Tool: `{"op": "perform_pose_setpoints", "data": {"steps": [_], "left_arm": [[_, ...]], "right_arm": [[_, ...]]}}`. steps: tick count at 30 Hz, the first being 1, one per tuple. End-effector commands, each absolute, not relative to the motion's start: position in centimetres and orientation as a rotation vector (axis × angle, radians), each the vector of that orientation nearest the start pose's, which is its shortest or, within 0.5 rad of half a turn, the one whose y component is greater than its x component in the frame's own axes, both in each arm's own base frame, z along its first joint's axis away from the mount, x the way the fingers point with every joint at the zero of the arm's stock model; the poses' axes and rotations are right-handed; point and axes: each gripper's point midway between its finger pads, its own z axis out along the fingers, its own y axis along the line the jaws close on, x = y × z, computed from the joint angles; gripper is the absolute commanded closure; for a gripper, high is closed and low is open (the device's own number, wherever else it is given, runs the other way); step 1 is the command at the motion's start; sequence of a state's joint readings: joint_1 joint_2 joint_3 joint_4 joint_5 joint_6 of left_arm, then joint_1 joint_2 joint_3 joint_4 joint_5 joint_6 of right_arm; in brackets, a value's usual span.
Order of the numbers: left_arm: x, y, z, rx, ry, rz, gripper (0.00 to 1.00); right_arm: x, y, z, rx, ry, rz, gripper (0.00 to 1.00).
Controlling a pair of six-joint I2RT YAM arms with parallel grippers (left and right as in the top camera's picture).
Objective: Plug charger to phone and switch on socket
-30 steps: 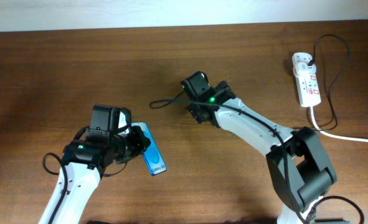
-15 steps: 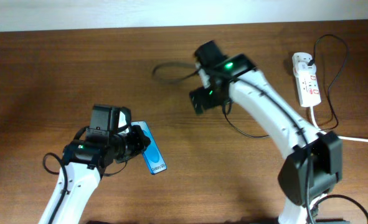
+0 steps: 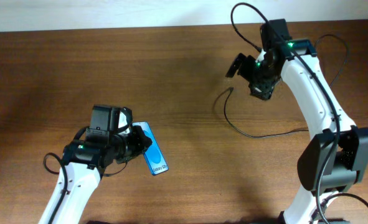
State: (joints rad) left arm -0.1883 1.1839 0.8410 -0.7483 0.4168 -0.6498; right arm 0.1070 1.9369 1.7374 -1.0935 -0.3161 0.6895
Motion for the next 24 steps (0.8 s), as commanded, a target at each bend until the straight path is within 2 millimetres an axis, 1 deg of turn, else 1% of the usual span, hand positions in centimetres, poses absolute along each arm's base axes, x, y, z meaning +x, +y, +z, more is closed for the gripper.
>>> {"op": "perform_pose_setpoints", "data": {"steps": [1, 4, 7, 13, 17, 19, 22, 24], "left_arm": [[26.0, -12.5, 13.4, -0.455, 2.707, -0.857, 1.00], [25.9, -12.9, 13.5, -0.447, 2.709, -0.887, 1.00], [25.8, -13.0, 13.6, -0.444, 2.710, -0.898, 1.00], [25.8, -13.1, 13.6, -0.440, 2.710, -0.910, 1.00], [25.8, -13.1, 13.6, -0.440, 2.710, -0.910, 1.00], [25.8, -13.1, 13.6, -0.440, 2.710, -0.910, 1.00], [25.8, -13.1, 13.6, -0.440, 2.710, -0.910, 1.00], [25.8, -13.1, 13.6, -0.440, 2.710, -0.910, 1.00]], "right_arm": [[41.4, 9.9, 13.1, 0.868, 2.891, 0.587, 0.02], [40.4, 10.0, 12.2, 0.887, 2.929, 0.592, 0.02], [39.6, 9.9, 12.0, 0.908, 2.962, 0.575, 0.02], [38.7, 9.7, 11.8, 0.930, 2.996, 0.551, 0.02], [38.7, 9.4, 11.7, 0.938, 2.993, 0.530, 0.02], [38.6, 9.0, 11.5, 0.984, 2.983, 0.489, 0.02], [39.0, 8.0, 10.9, 1.026, 2.975, 0.476, 0.02], [39.3, 6.5, 9.6, 1.112, 2.975, 0.460, 0.02]]}}
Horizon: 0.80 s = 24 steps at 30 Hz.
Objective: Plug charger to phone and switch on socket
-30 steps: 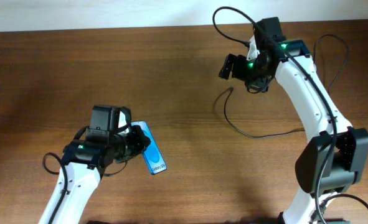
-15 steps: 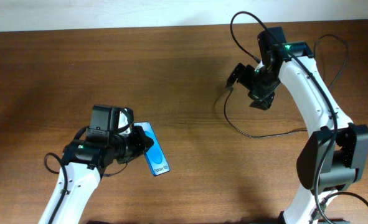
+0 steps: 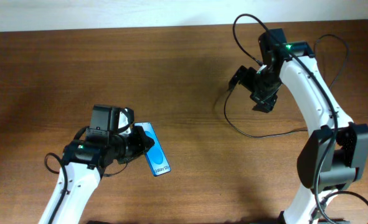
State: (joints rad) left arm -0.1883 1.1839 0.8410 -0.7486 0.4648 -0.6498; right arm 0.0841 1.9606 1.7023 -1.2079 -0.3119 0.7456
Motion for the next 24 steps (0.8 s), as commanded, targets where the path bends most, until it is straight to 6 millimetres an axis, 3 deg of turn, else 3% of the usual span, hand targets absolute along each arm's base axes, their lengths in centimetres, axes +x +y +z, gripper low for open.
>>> {"op": "perform_pose_setpoints", "data": {"steps": [1, 6, 9, 12, 16, 19, 24], "left_arm": [[25.8, -13.1, 13.6, -0.440, 2.710, -0.910, 1.00], [25.7, -13.1, 13.6, -0.442, 2.712, -0.909, 1.00], [25.5, -13.1, 13.5, -0.447, 2.722, -0.908, 1.00], [25.5, -13.0, 13.5, -0.449, 2.725, -0.907, 1.00], [25.2, -13.0, 13.3, -0.457, 2.739, -0.903, 1.00], [24.9, -12.9, 13.2, -0.464, 2.752, -0.900, 1.00], [24.9, -12.9, 13.2, -0.464, 2.752, -0.899, 1.00]], "right_arm": [[39.3, 5.7, 9.0, 1.148, 2.977, 0.452, 0.02], [38.5, 2.0, 8.0, 1.280, 2.983, 0.429, 0.02], [38.1, 1.2, 8.0, 1.264, 3.000, 0.432, 0.02], [37.5, 2.2, 7.9, 1.267, 3.032, 0.512, 0.04], [37.8, 2.5, 5.8, 1.254, 3.006, 0.557, 0.08], [39.5, 4.4, 5.6, 1.213, 2.935, 0.788, 0.10], [41.3, 4.4, 5.8, 1.191, 2.860, 0.824, 0.10]]}}
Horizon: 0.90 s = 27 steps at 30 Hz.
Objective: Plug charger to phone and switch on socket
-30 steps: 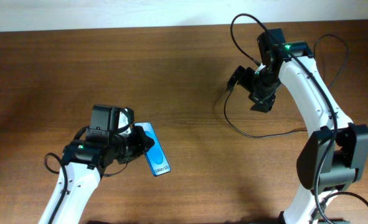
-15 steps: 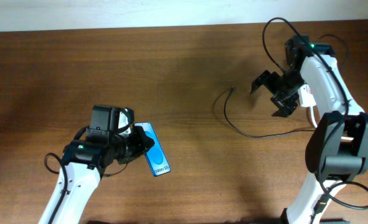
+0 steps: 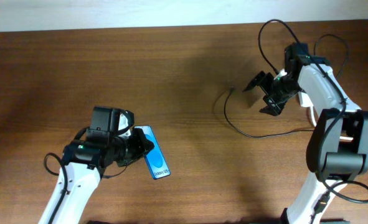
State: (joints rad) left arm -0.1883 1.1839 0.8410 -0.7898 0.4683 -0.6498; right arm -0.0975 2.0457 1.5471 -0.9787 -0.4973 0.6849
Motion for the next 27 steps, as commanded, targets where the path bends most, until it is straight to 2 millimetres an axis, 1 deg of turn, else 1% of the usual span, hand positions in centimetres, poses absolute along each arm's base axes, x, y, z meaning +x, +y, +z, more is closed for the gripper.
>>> {"op": "perform_pose_setpoints", "data": {"steps": [1, 4, 7, 11, 16, 17, 18, 20, 24, 27], "left_arm": [[24.9, -12.9, 13.2, -0.464, 2.752, -0.899, 1.00], [24.9, -12.9, 13.2, -0.464, 2.752, -0.900, 1.00], [24.9, -12.9, 13.2, -0.464, 2.751, -0.899, 1.00], [24.9, -12.9, 13.2, -0.464, 2.751, -0.899, 1.00], [24.9, -12.9, 13.2, -0.464, 2.752, -0.900, 1.00], [24.9, -12.9, 13.2, -0.464, 2.752, -0.900, 1.00], [24.9, -12.9, 13.2, -0.464, 2.752, -0.900, 1.00], [24.9, -12.9, 13.2, -0.464, 2.752, -0.900, 1.00], [24.9, -12.9, 13.2, -0.464, 2.752, -0.899, 1.00], [24.9, -12.9, 13.2, -0.464, 2.752, -0.899, 1.00]], "right_arm": [[41.5, 4.4, 5.8, 1.220, 2.844, 0.827, 0.11], [42.1, 4.4, 5.9, 1.331, 2.790, 0.836, 0.14], [42.3, 4.4, 5.9, 1.328, 2.784, 0.839, 0.14], [43.0, 4.5, 6.0, 1.292, 2.761, 0.855, 0.14], [44.5, 6.7, 6.5, 1.164, 2.742, 0.887, 0.14], [44.8, 7.3, 6.6, 1.176, 2.732, 0.894, 0.14], [44.8, 7.4, 6.6, 1.194, 2.726, 0.895, 0.14], [44.9, 7.4, 6.6, 1.255, 2.707, 0.898, 0.14], [45.3, 7.1, 6.5, 1.249, 2.689, 0.878, 0.15], [45.6, 6.9, 5.9, 1.256, 2.685, 0.857, 0.14]]}}
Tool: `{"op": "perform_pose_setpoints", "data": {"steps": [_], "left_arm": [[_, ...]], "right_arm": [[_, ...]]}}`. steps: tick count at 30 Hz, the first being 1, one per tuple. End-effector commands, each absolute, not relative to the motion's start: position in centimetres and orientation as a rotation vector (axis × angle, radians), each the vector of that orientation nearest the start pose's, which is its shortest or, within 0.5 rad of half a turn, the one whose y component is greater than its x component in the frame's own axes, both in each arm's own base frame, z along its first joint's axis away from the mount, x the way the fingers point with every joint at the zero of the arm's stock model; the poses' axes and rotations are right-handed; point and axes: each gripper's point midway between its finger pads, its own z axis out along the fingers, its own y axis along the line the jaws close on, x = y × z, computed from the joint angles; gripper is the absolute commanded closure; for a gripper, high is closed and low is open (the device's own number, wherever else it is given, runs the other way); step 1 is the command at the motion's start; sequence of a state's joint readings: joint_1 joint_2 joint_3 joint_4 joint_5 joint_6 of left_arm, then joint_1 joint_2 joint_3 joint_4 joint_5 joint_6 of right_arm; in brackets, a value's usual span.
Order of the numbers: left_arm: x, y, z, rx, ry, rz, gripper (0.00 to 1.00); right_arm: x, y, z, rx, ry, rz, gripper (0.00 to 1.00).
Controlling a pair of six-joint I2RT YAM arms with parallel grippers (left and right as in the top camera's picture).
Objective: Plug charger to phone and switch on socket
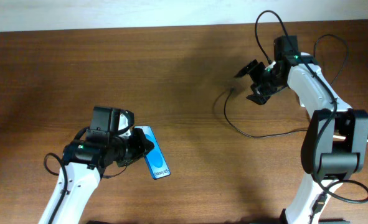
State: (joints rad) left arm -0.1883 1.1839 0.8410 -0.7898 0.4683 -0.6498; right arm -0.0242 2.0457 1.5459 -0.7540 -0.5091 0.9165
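In the overhead view my left gripper is shut on the near-left end of a blue phone, which is held low over the table at the front left. The black charger cable lies on the table at the right, its plug end pointing away from me. Just right of the plug, my right gripper stands open with nothing between its fingers. No socket is in view.
The wooden table fills the view. A white cable shows at the right edge. The right arm's own black wiring loops above it. The charger cable runs on to the right under the right arm.
My right gripper has moved a little left and toward the far edge, nearer the plug end, and is still open. The left gripper, the phone and the cable have not moved.
My right gripper was open beyond the plug end, then close beside it, then farther right and away from it. Now it is back near the plug, open. The plug has stayed on the table, and my left gripper has held the phone in place throughout.
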Motion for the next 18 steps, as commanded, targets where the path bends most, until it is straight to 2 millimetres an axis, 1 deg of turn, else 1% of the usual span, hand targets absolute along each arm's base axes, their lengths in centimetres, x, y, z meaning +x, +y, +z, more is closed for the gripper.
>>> {"op": "perform_pose_setpoints", "data": {"steps": [1, 4, 5, 7, 12, 13, 15, 18], "left_arm": [[24.9, -12.9, 13.2, -0.464, 2.752, -0.899, 1.00], [24.9, -12.9, 13.2, -0.464, 2.752, -0.900, 1.00], [24.9, -12.9, 13.2, -0.464, 2.752, -0.900, 1.00], [24.9, -12.9, 13.2, -0.464, 2.752, -0.900, 1.00], [24.9, -12.9, 13.2, -0.464, 2.752, -0.900, 1.00], [24.9, -12.9, 13.2, -0.464, 2.752, -0.900, 1.00], [24.9, -12.9, 13.2, -0.464, 2.752, -0.899, 1.00], [24.9, -12.9, 13.2, -0.464, 2.752, -0.899, 1.00]], "right_arm": [[45.6, 6.9, 5.6, 1.261, 2.690, 0.854, 0.14], [45.3, 6.9, 3.7, 1.297, 2.724, 0.845, 0.14], [45.2, 7.1, 3.4, 1.303, 2.733, 0.856, 0.14], [45.0, 7.7, 3.0, 1.310, 2.749, 0.913, 0.14], [45.5, 8.1, 2.5, 1.302, 2.740, 0.961, 0.14], [45.6, 8.1, 2.3, 1.332, 2.731, 0.962, 0.14], [45.5, 8.5, 1.8, 1.417, 2.721, 0.964, 0.18], [45.5, 9.6, 0.9, 1.432, 2.736, 1.007, 0.22]]}}
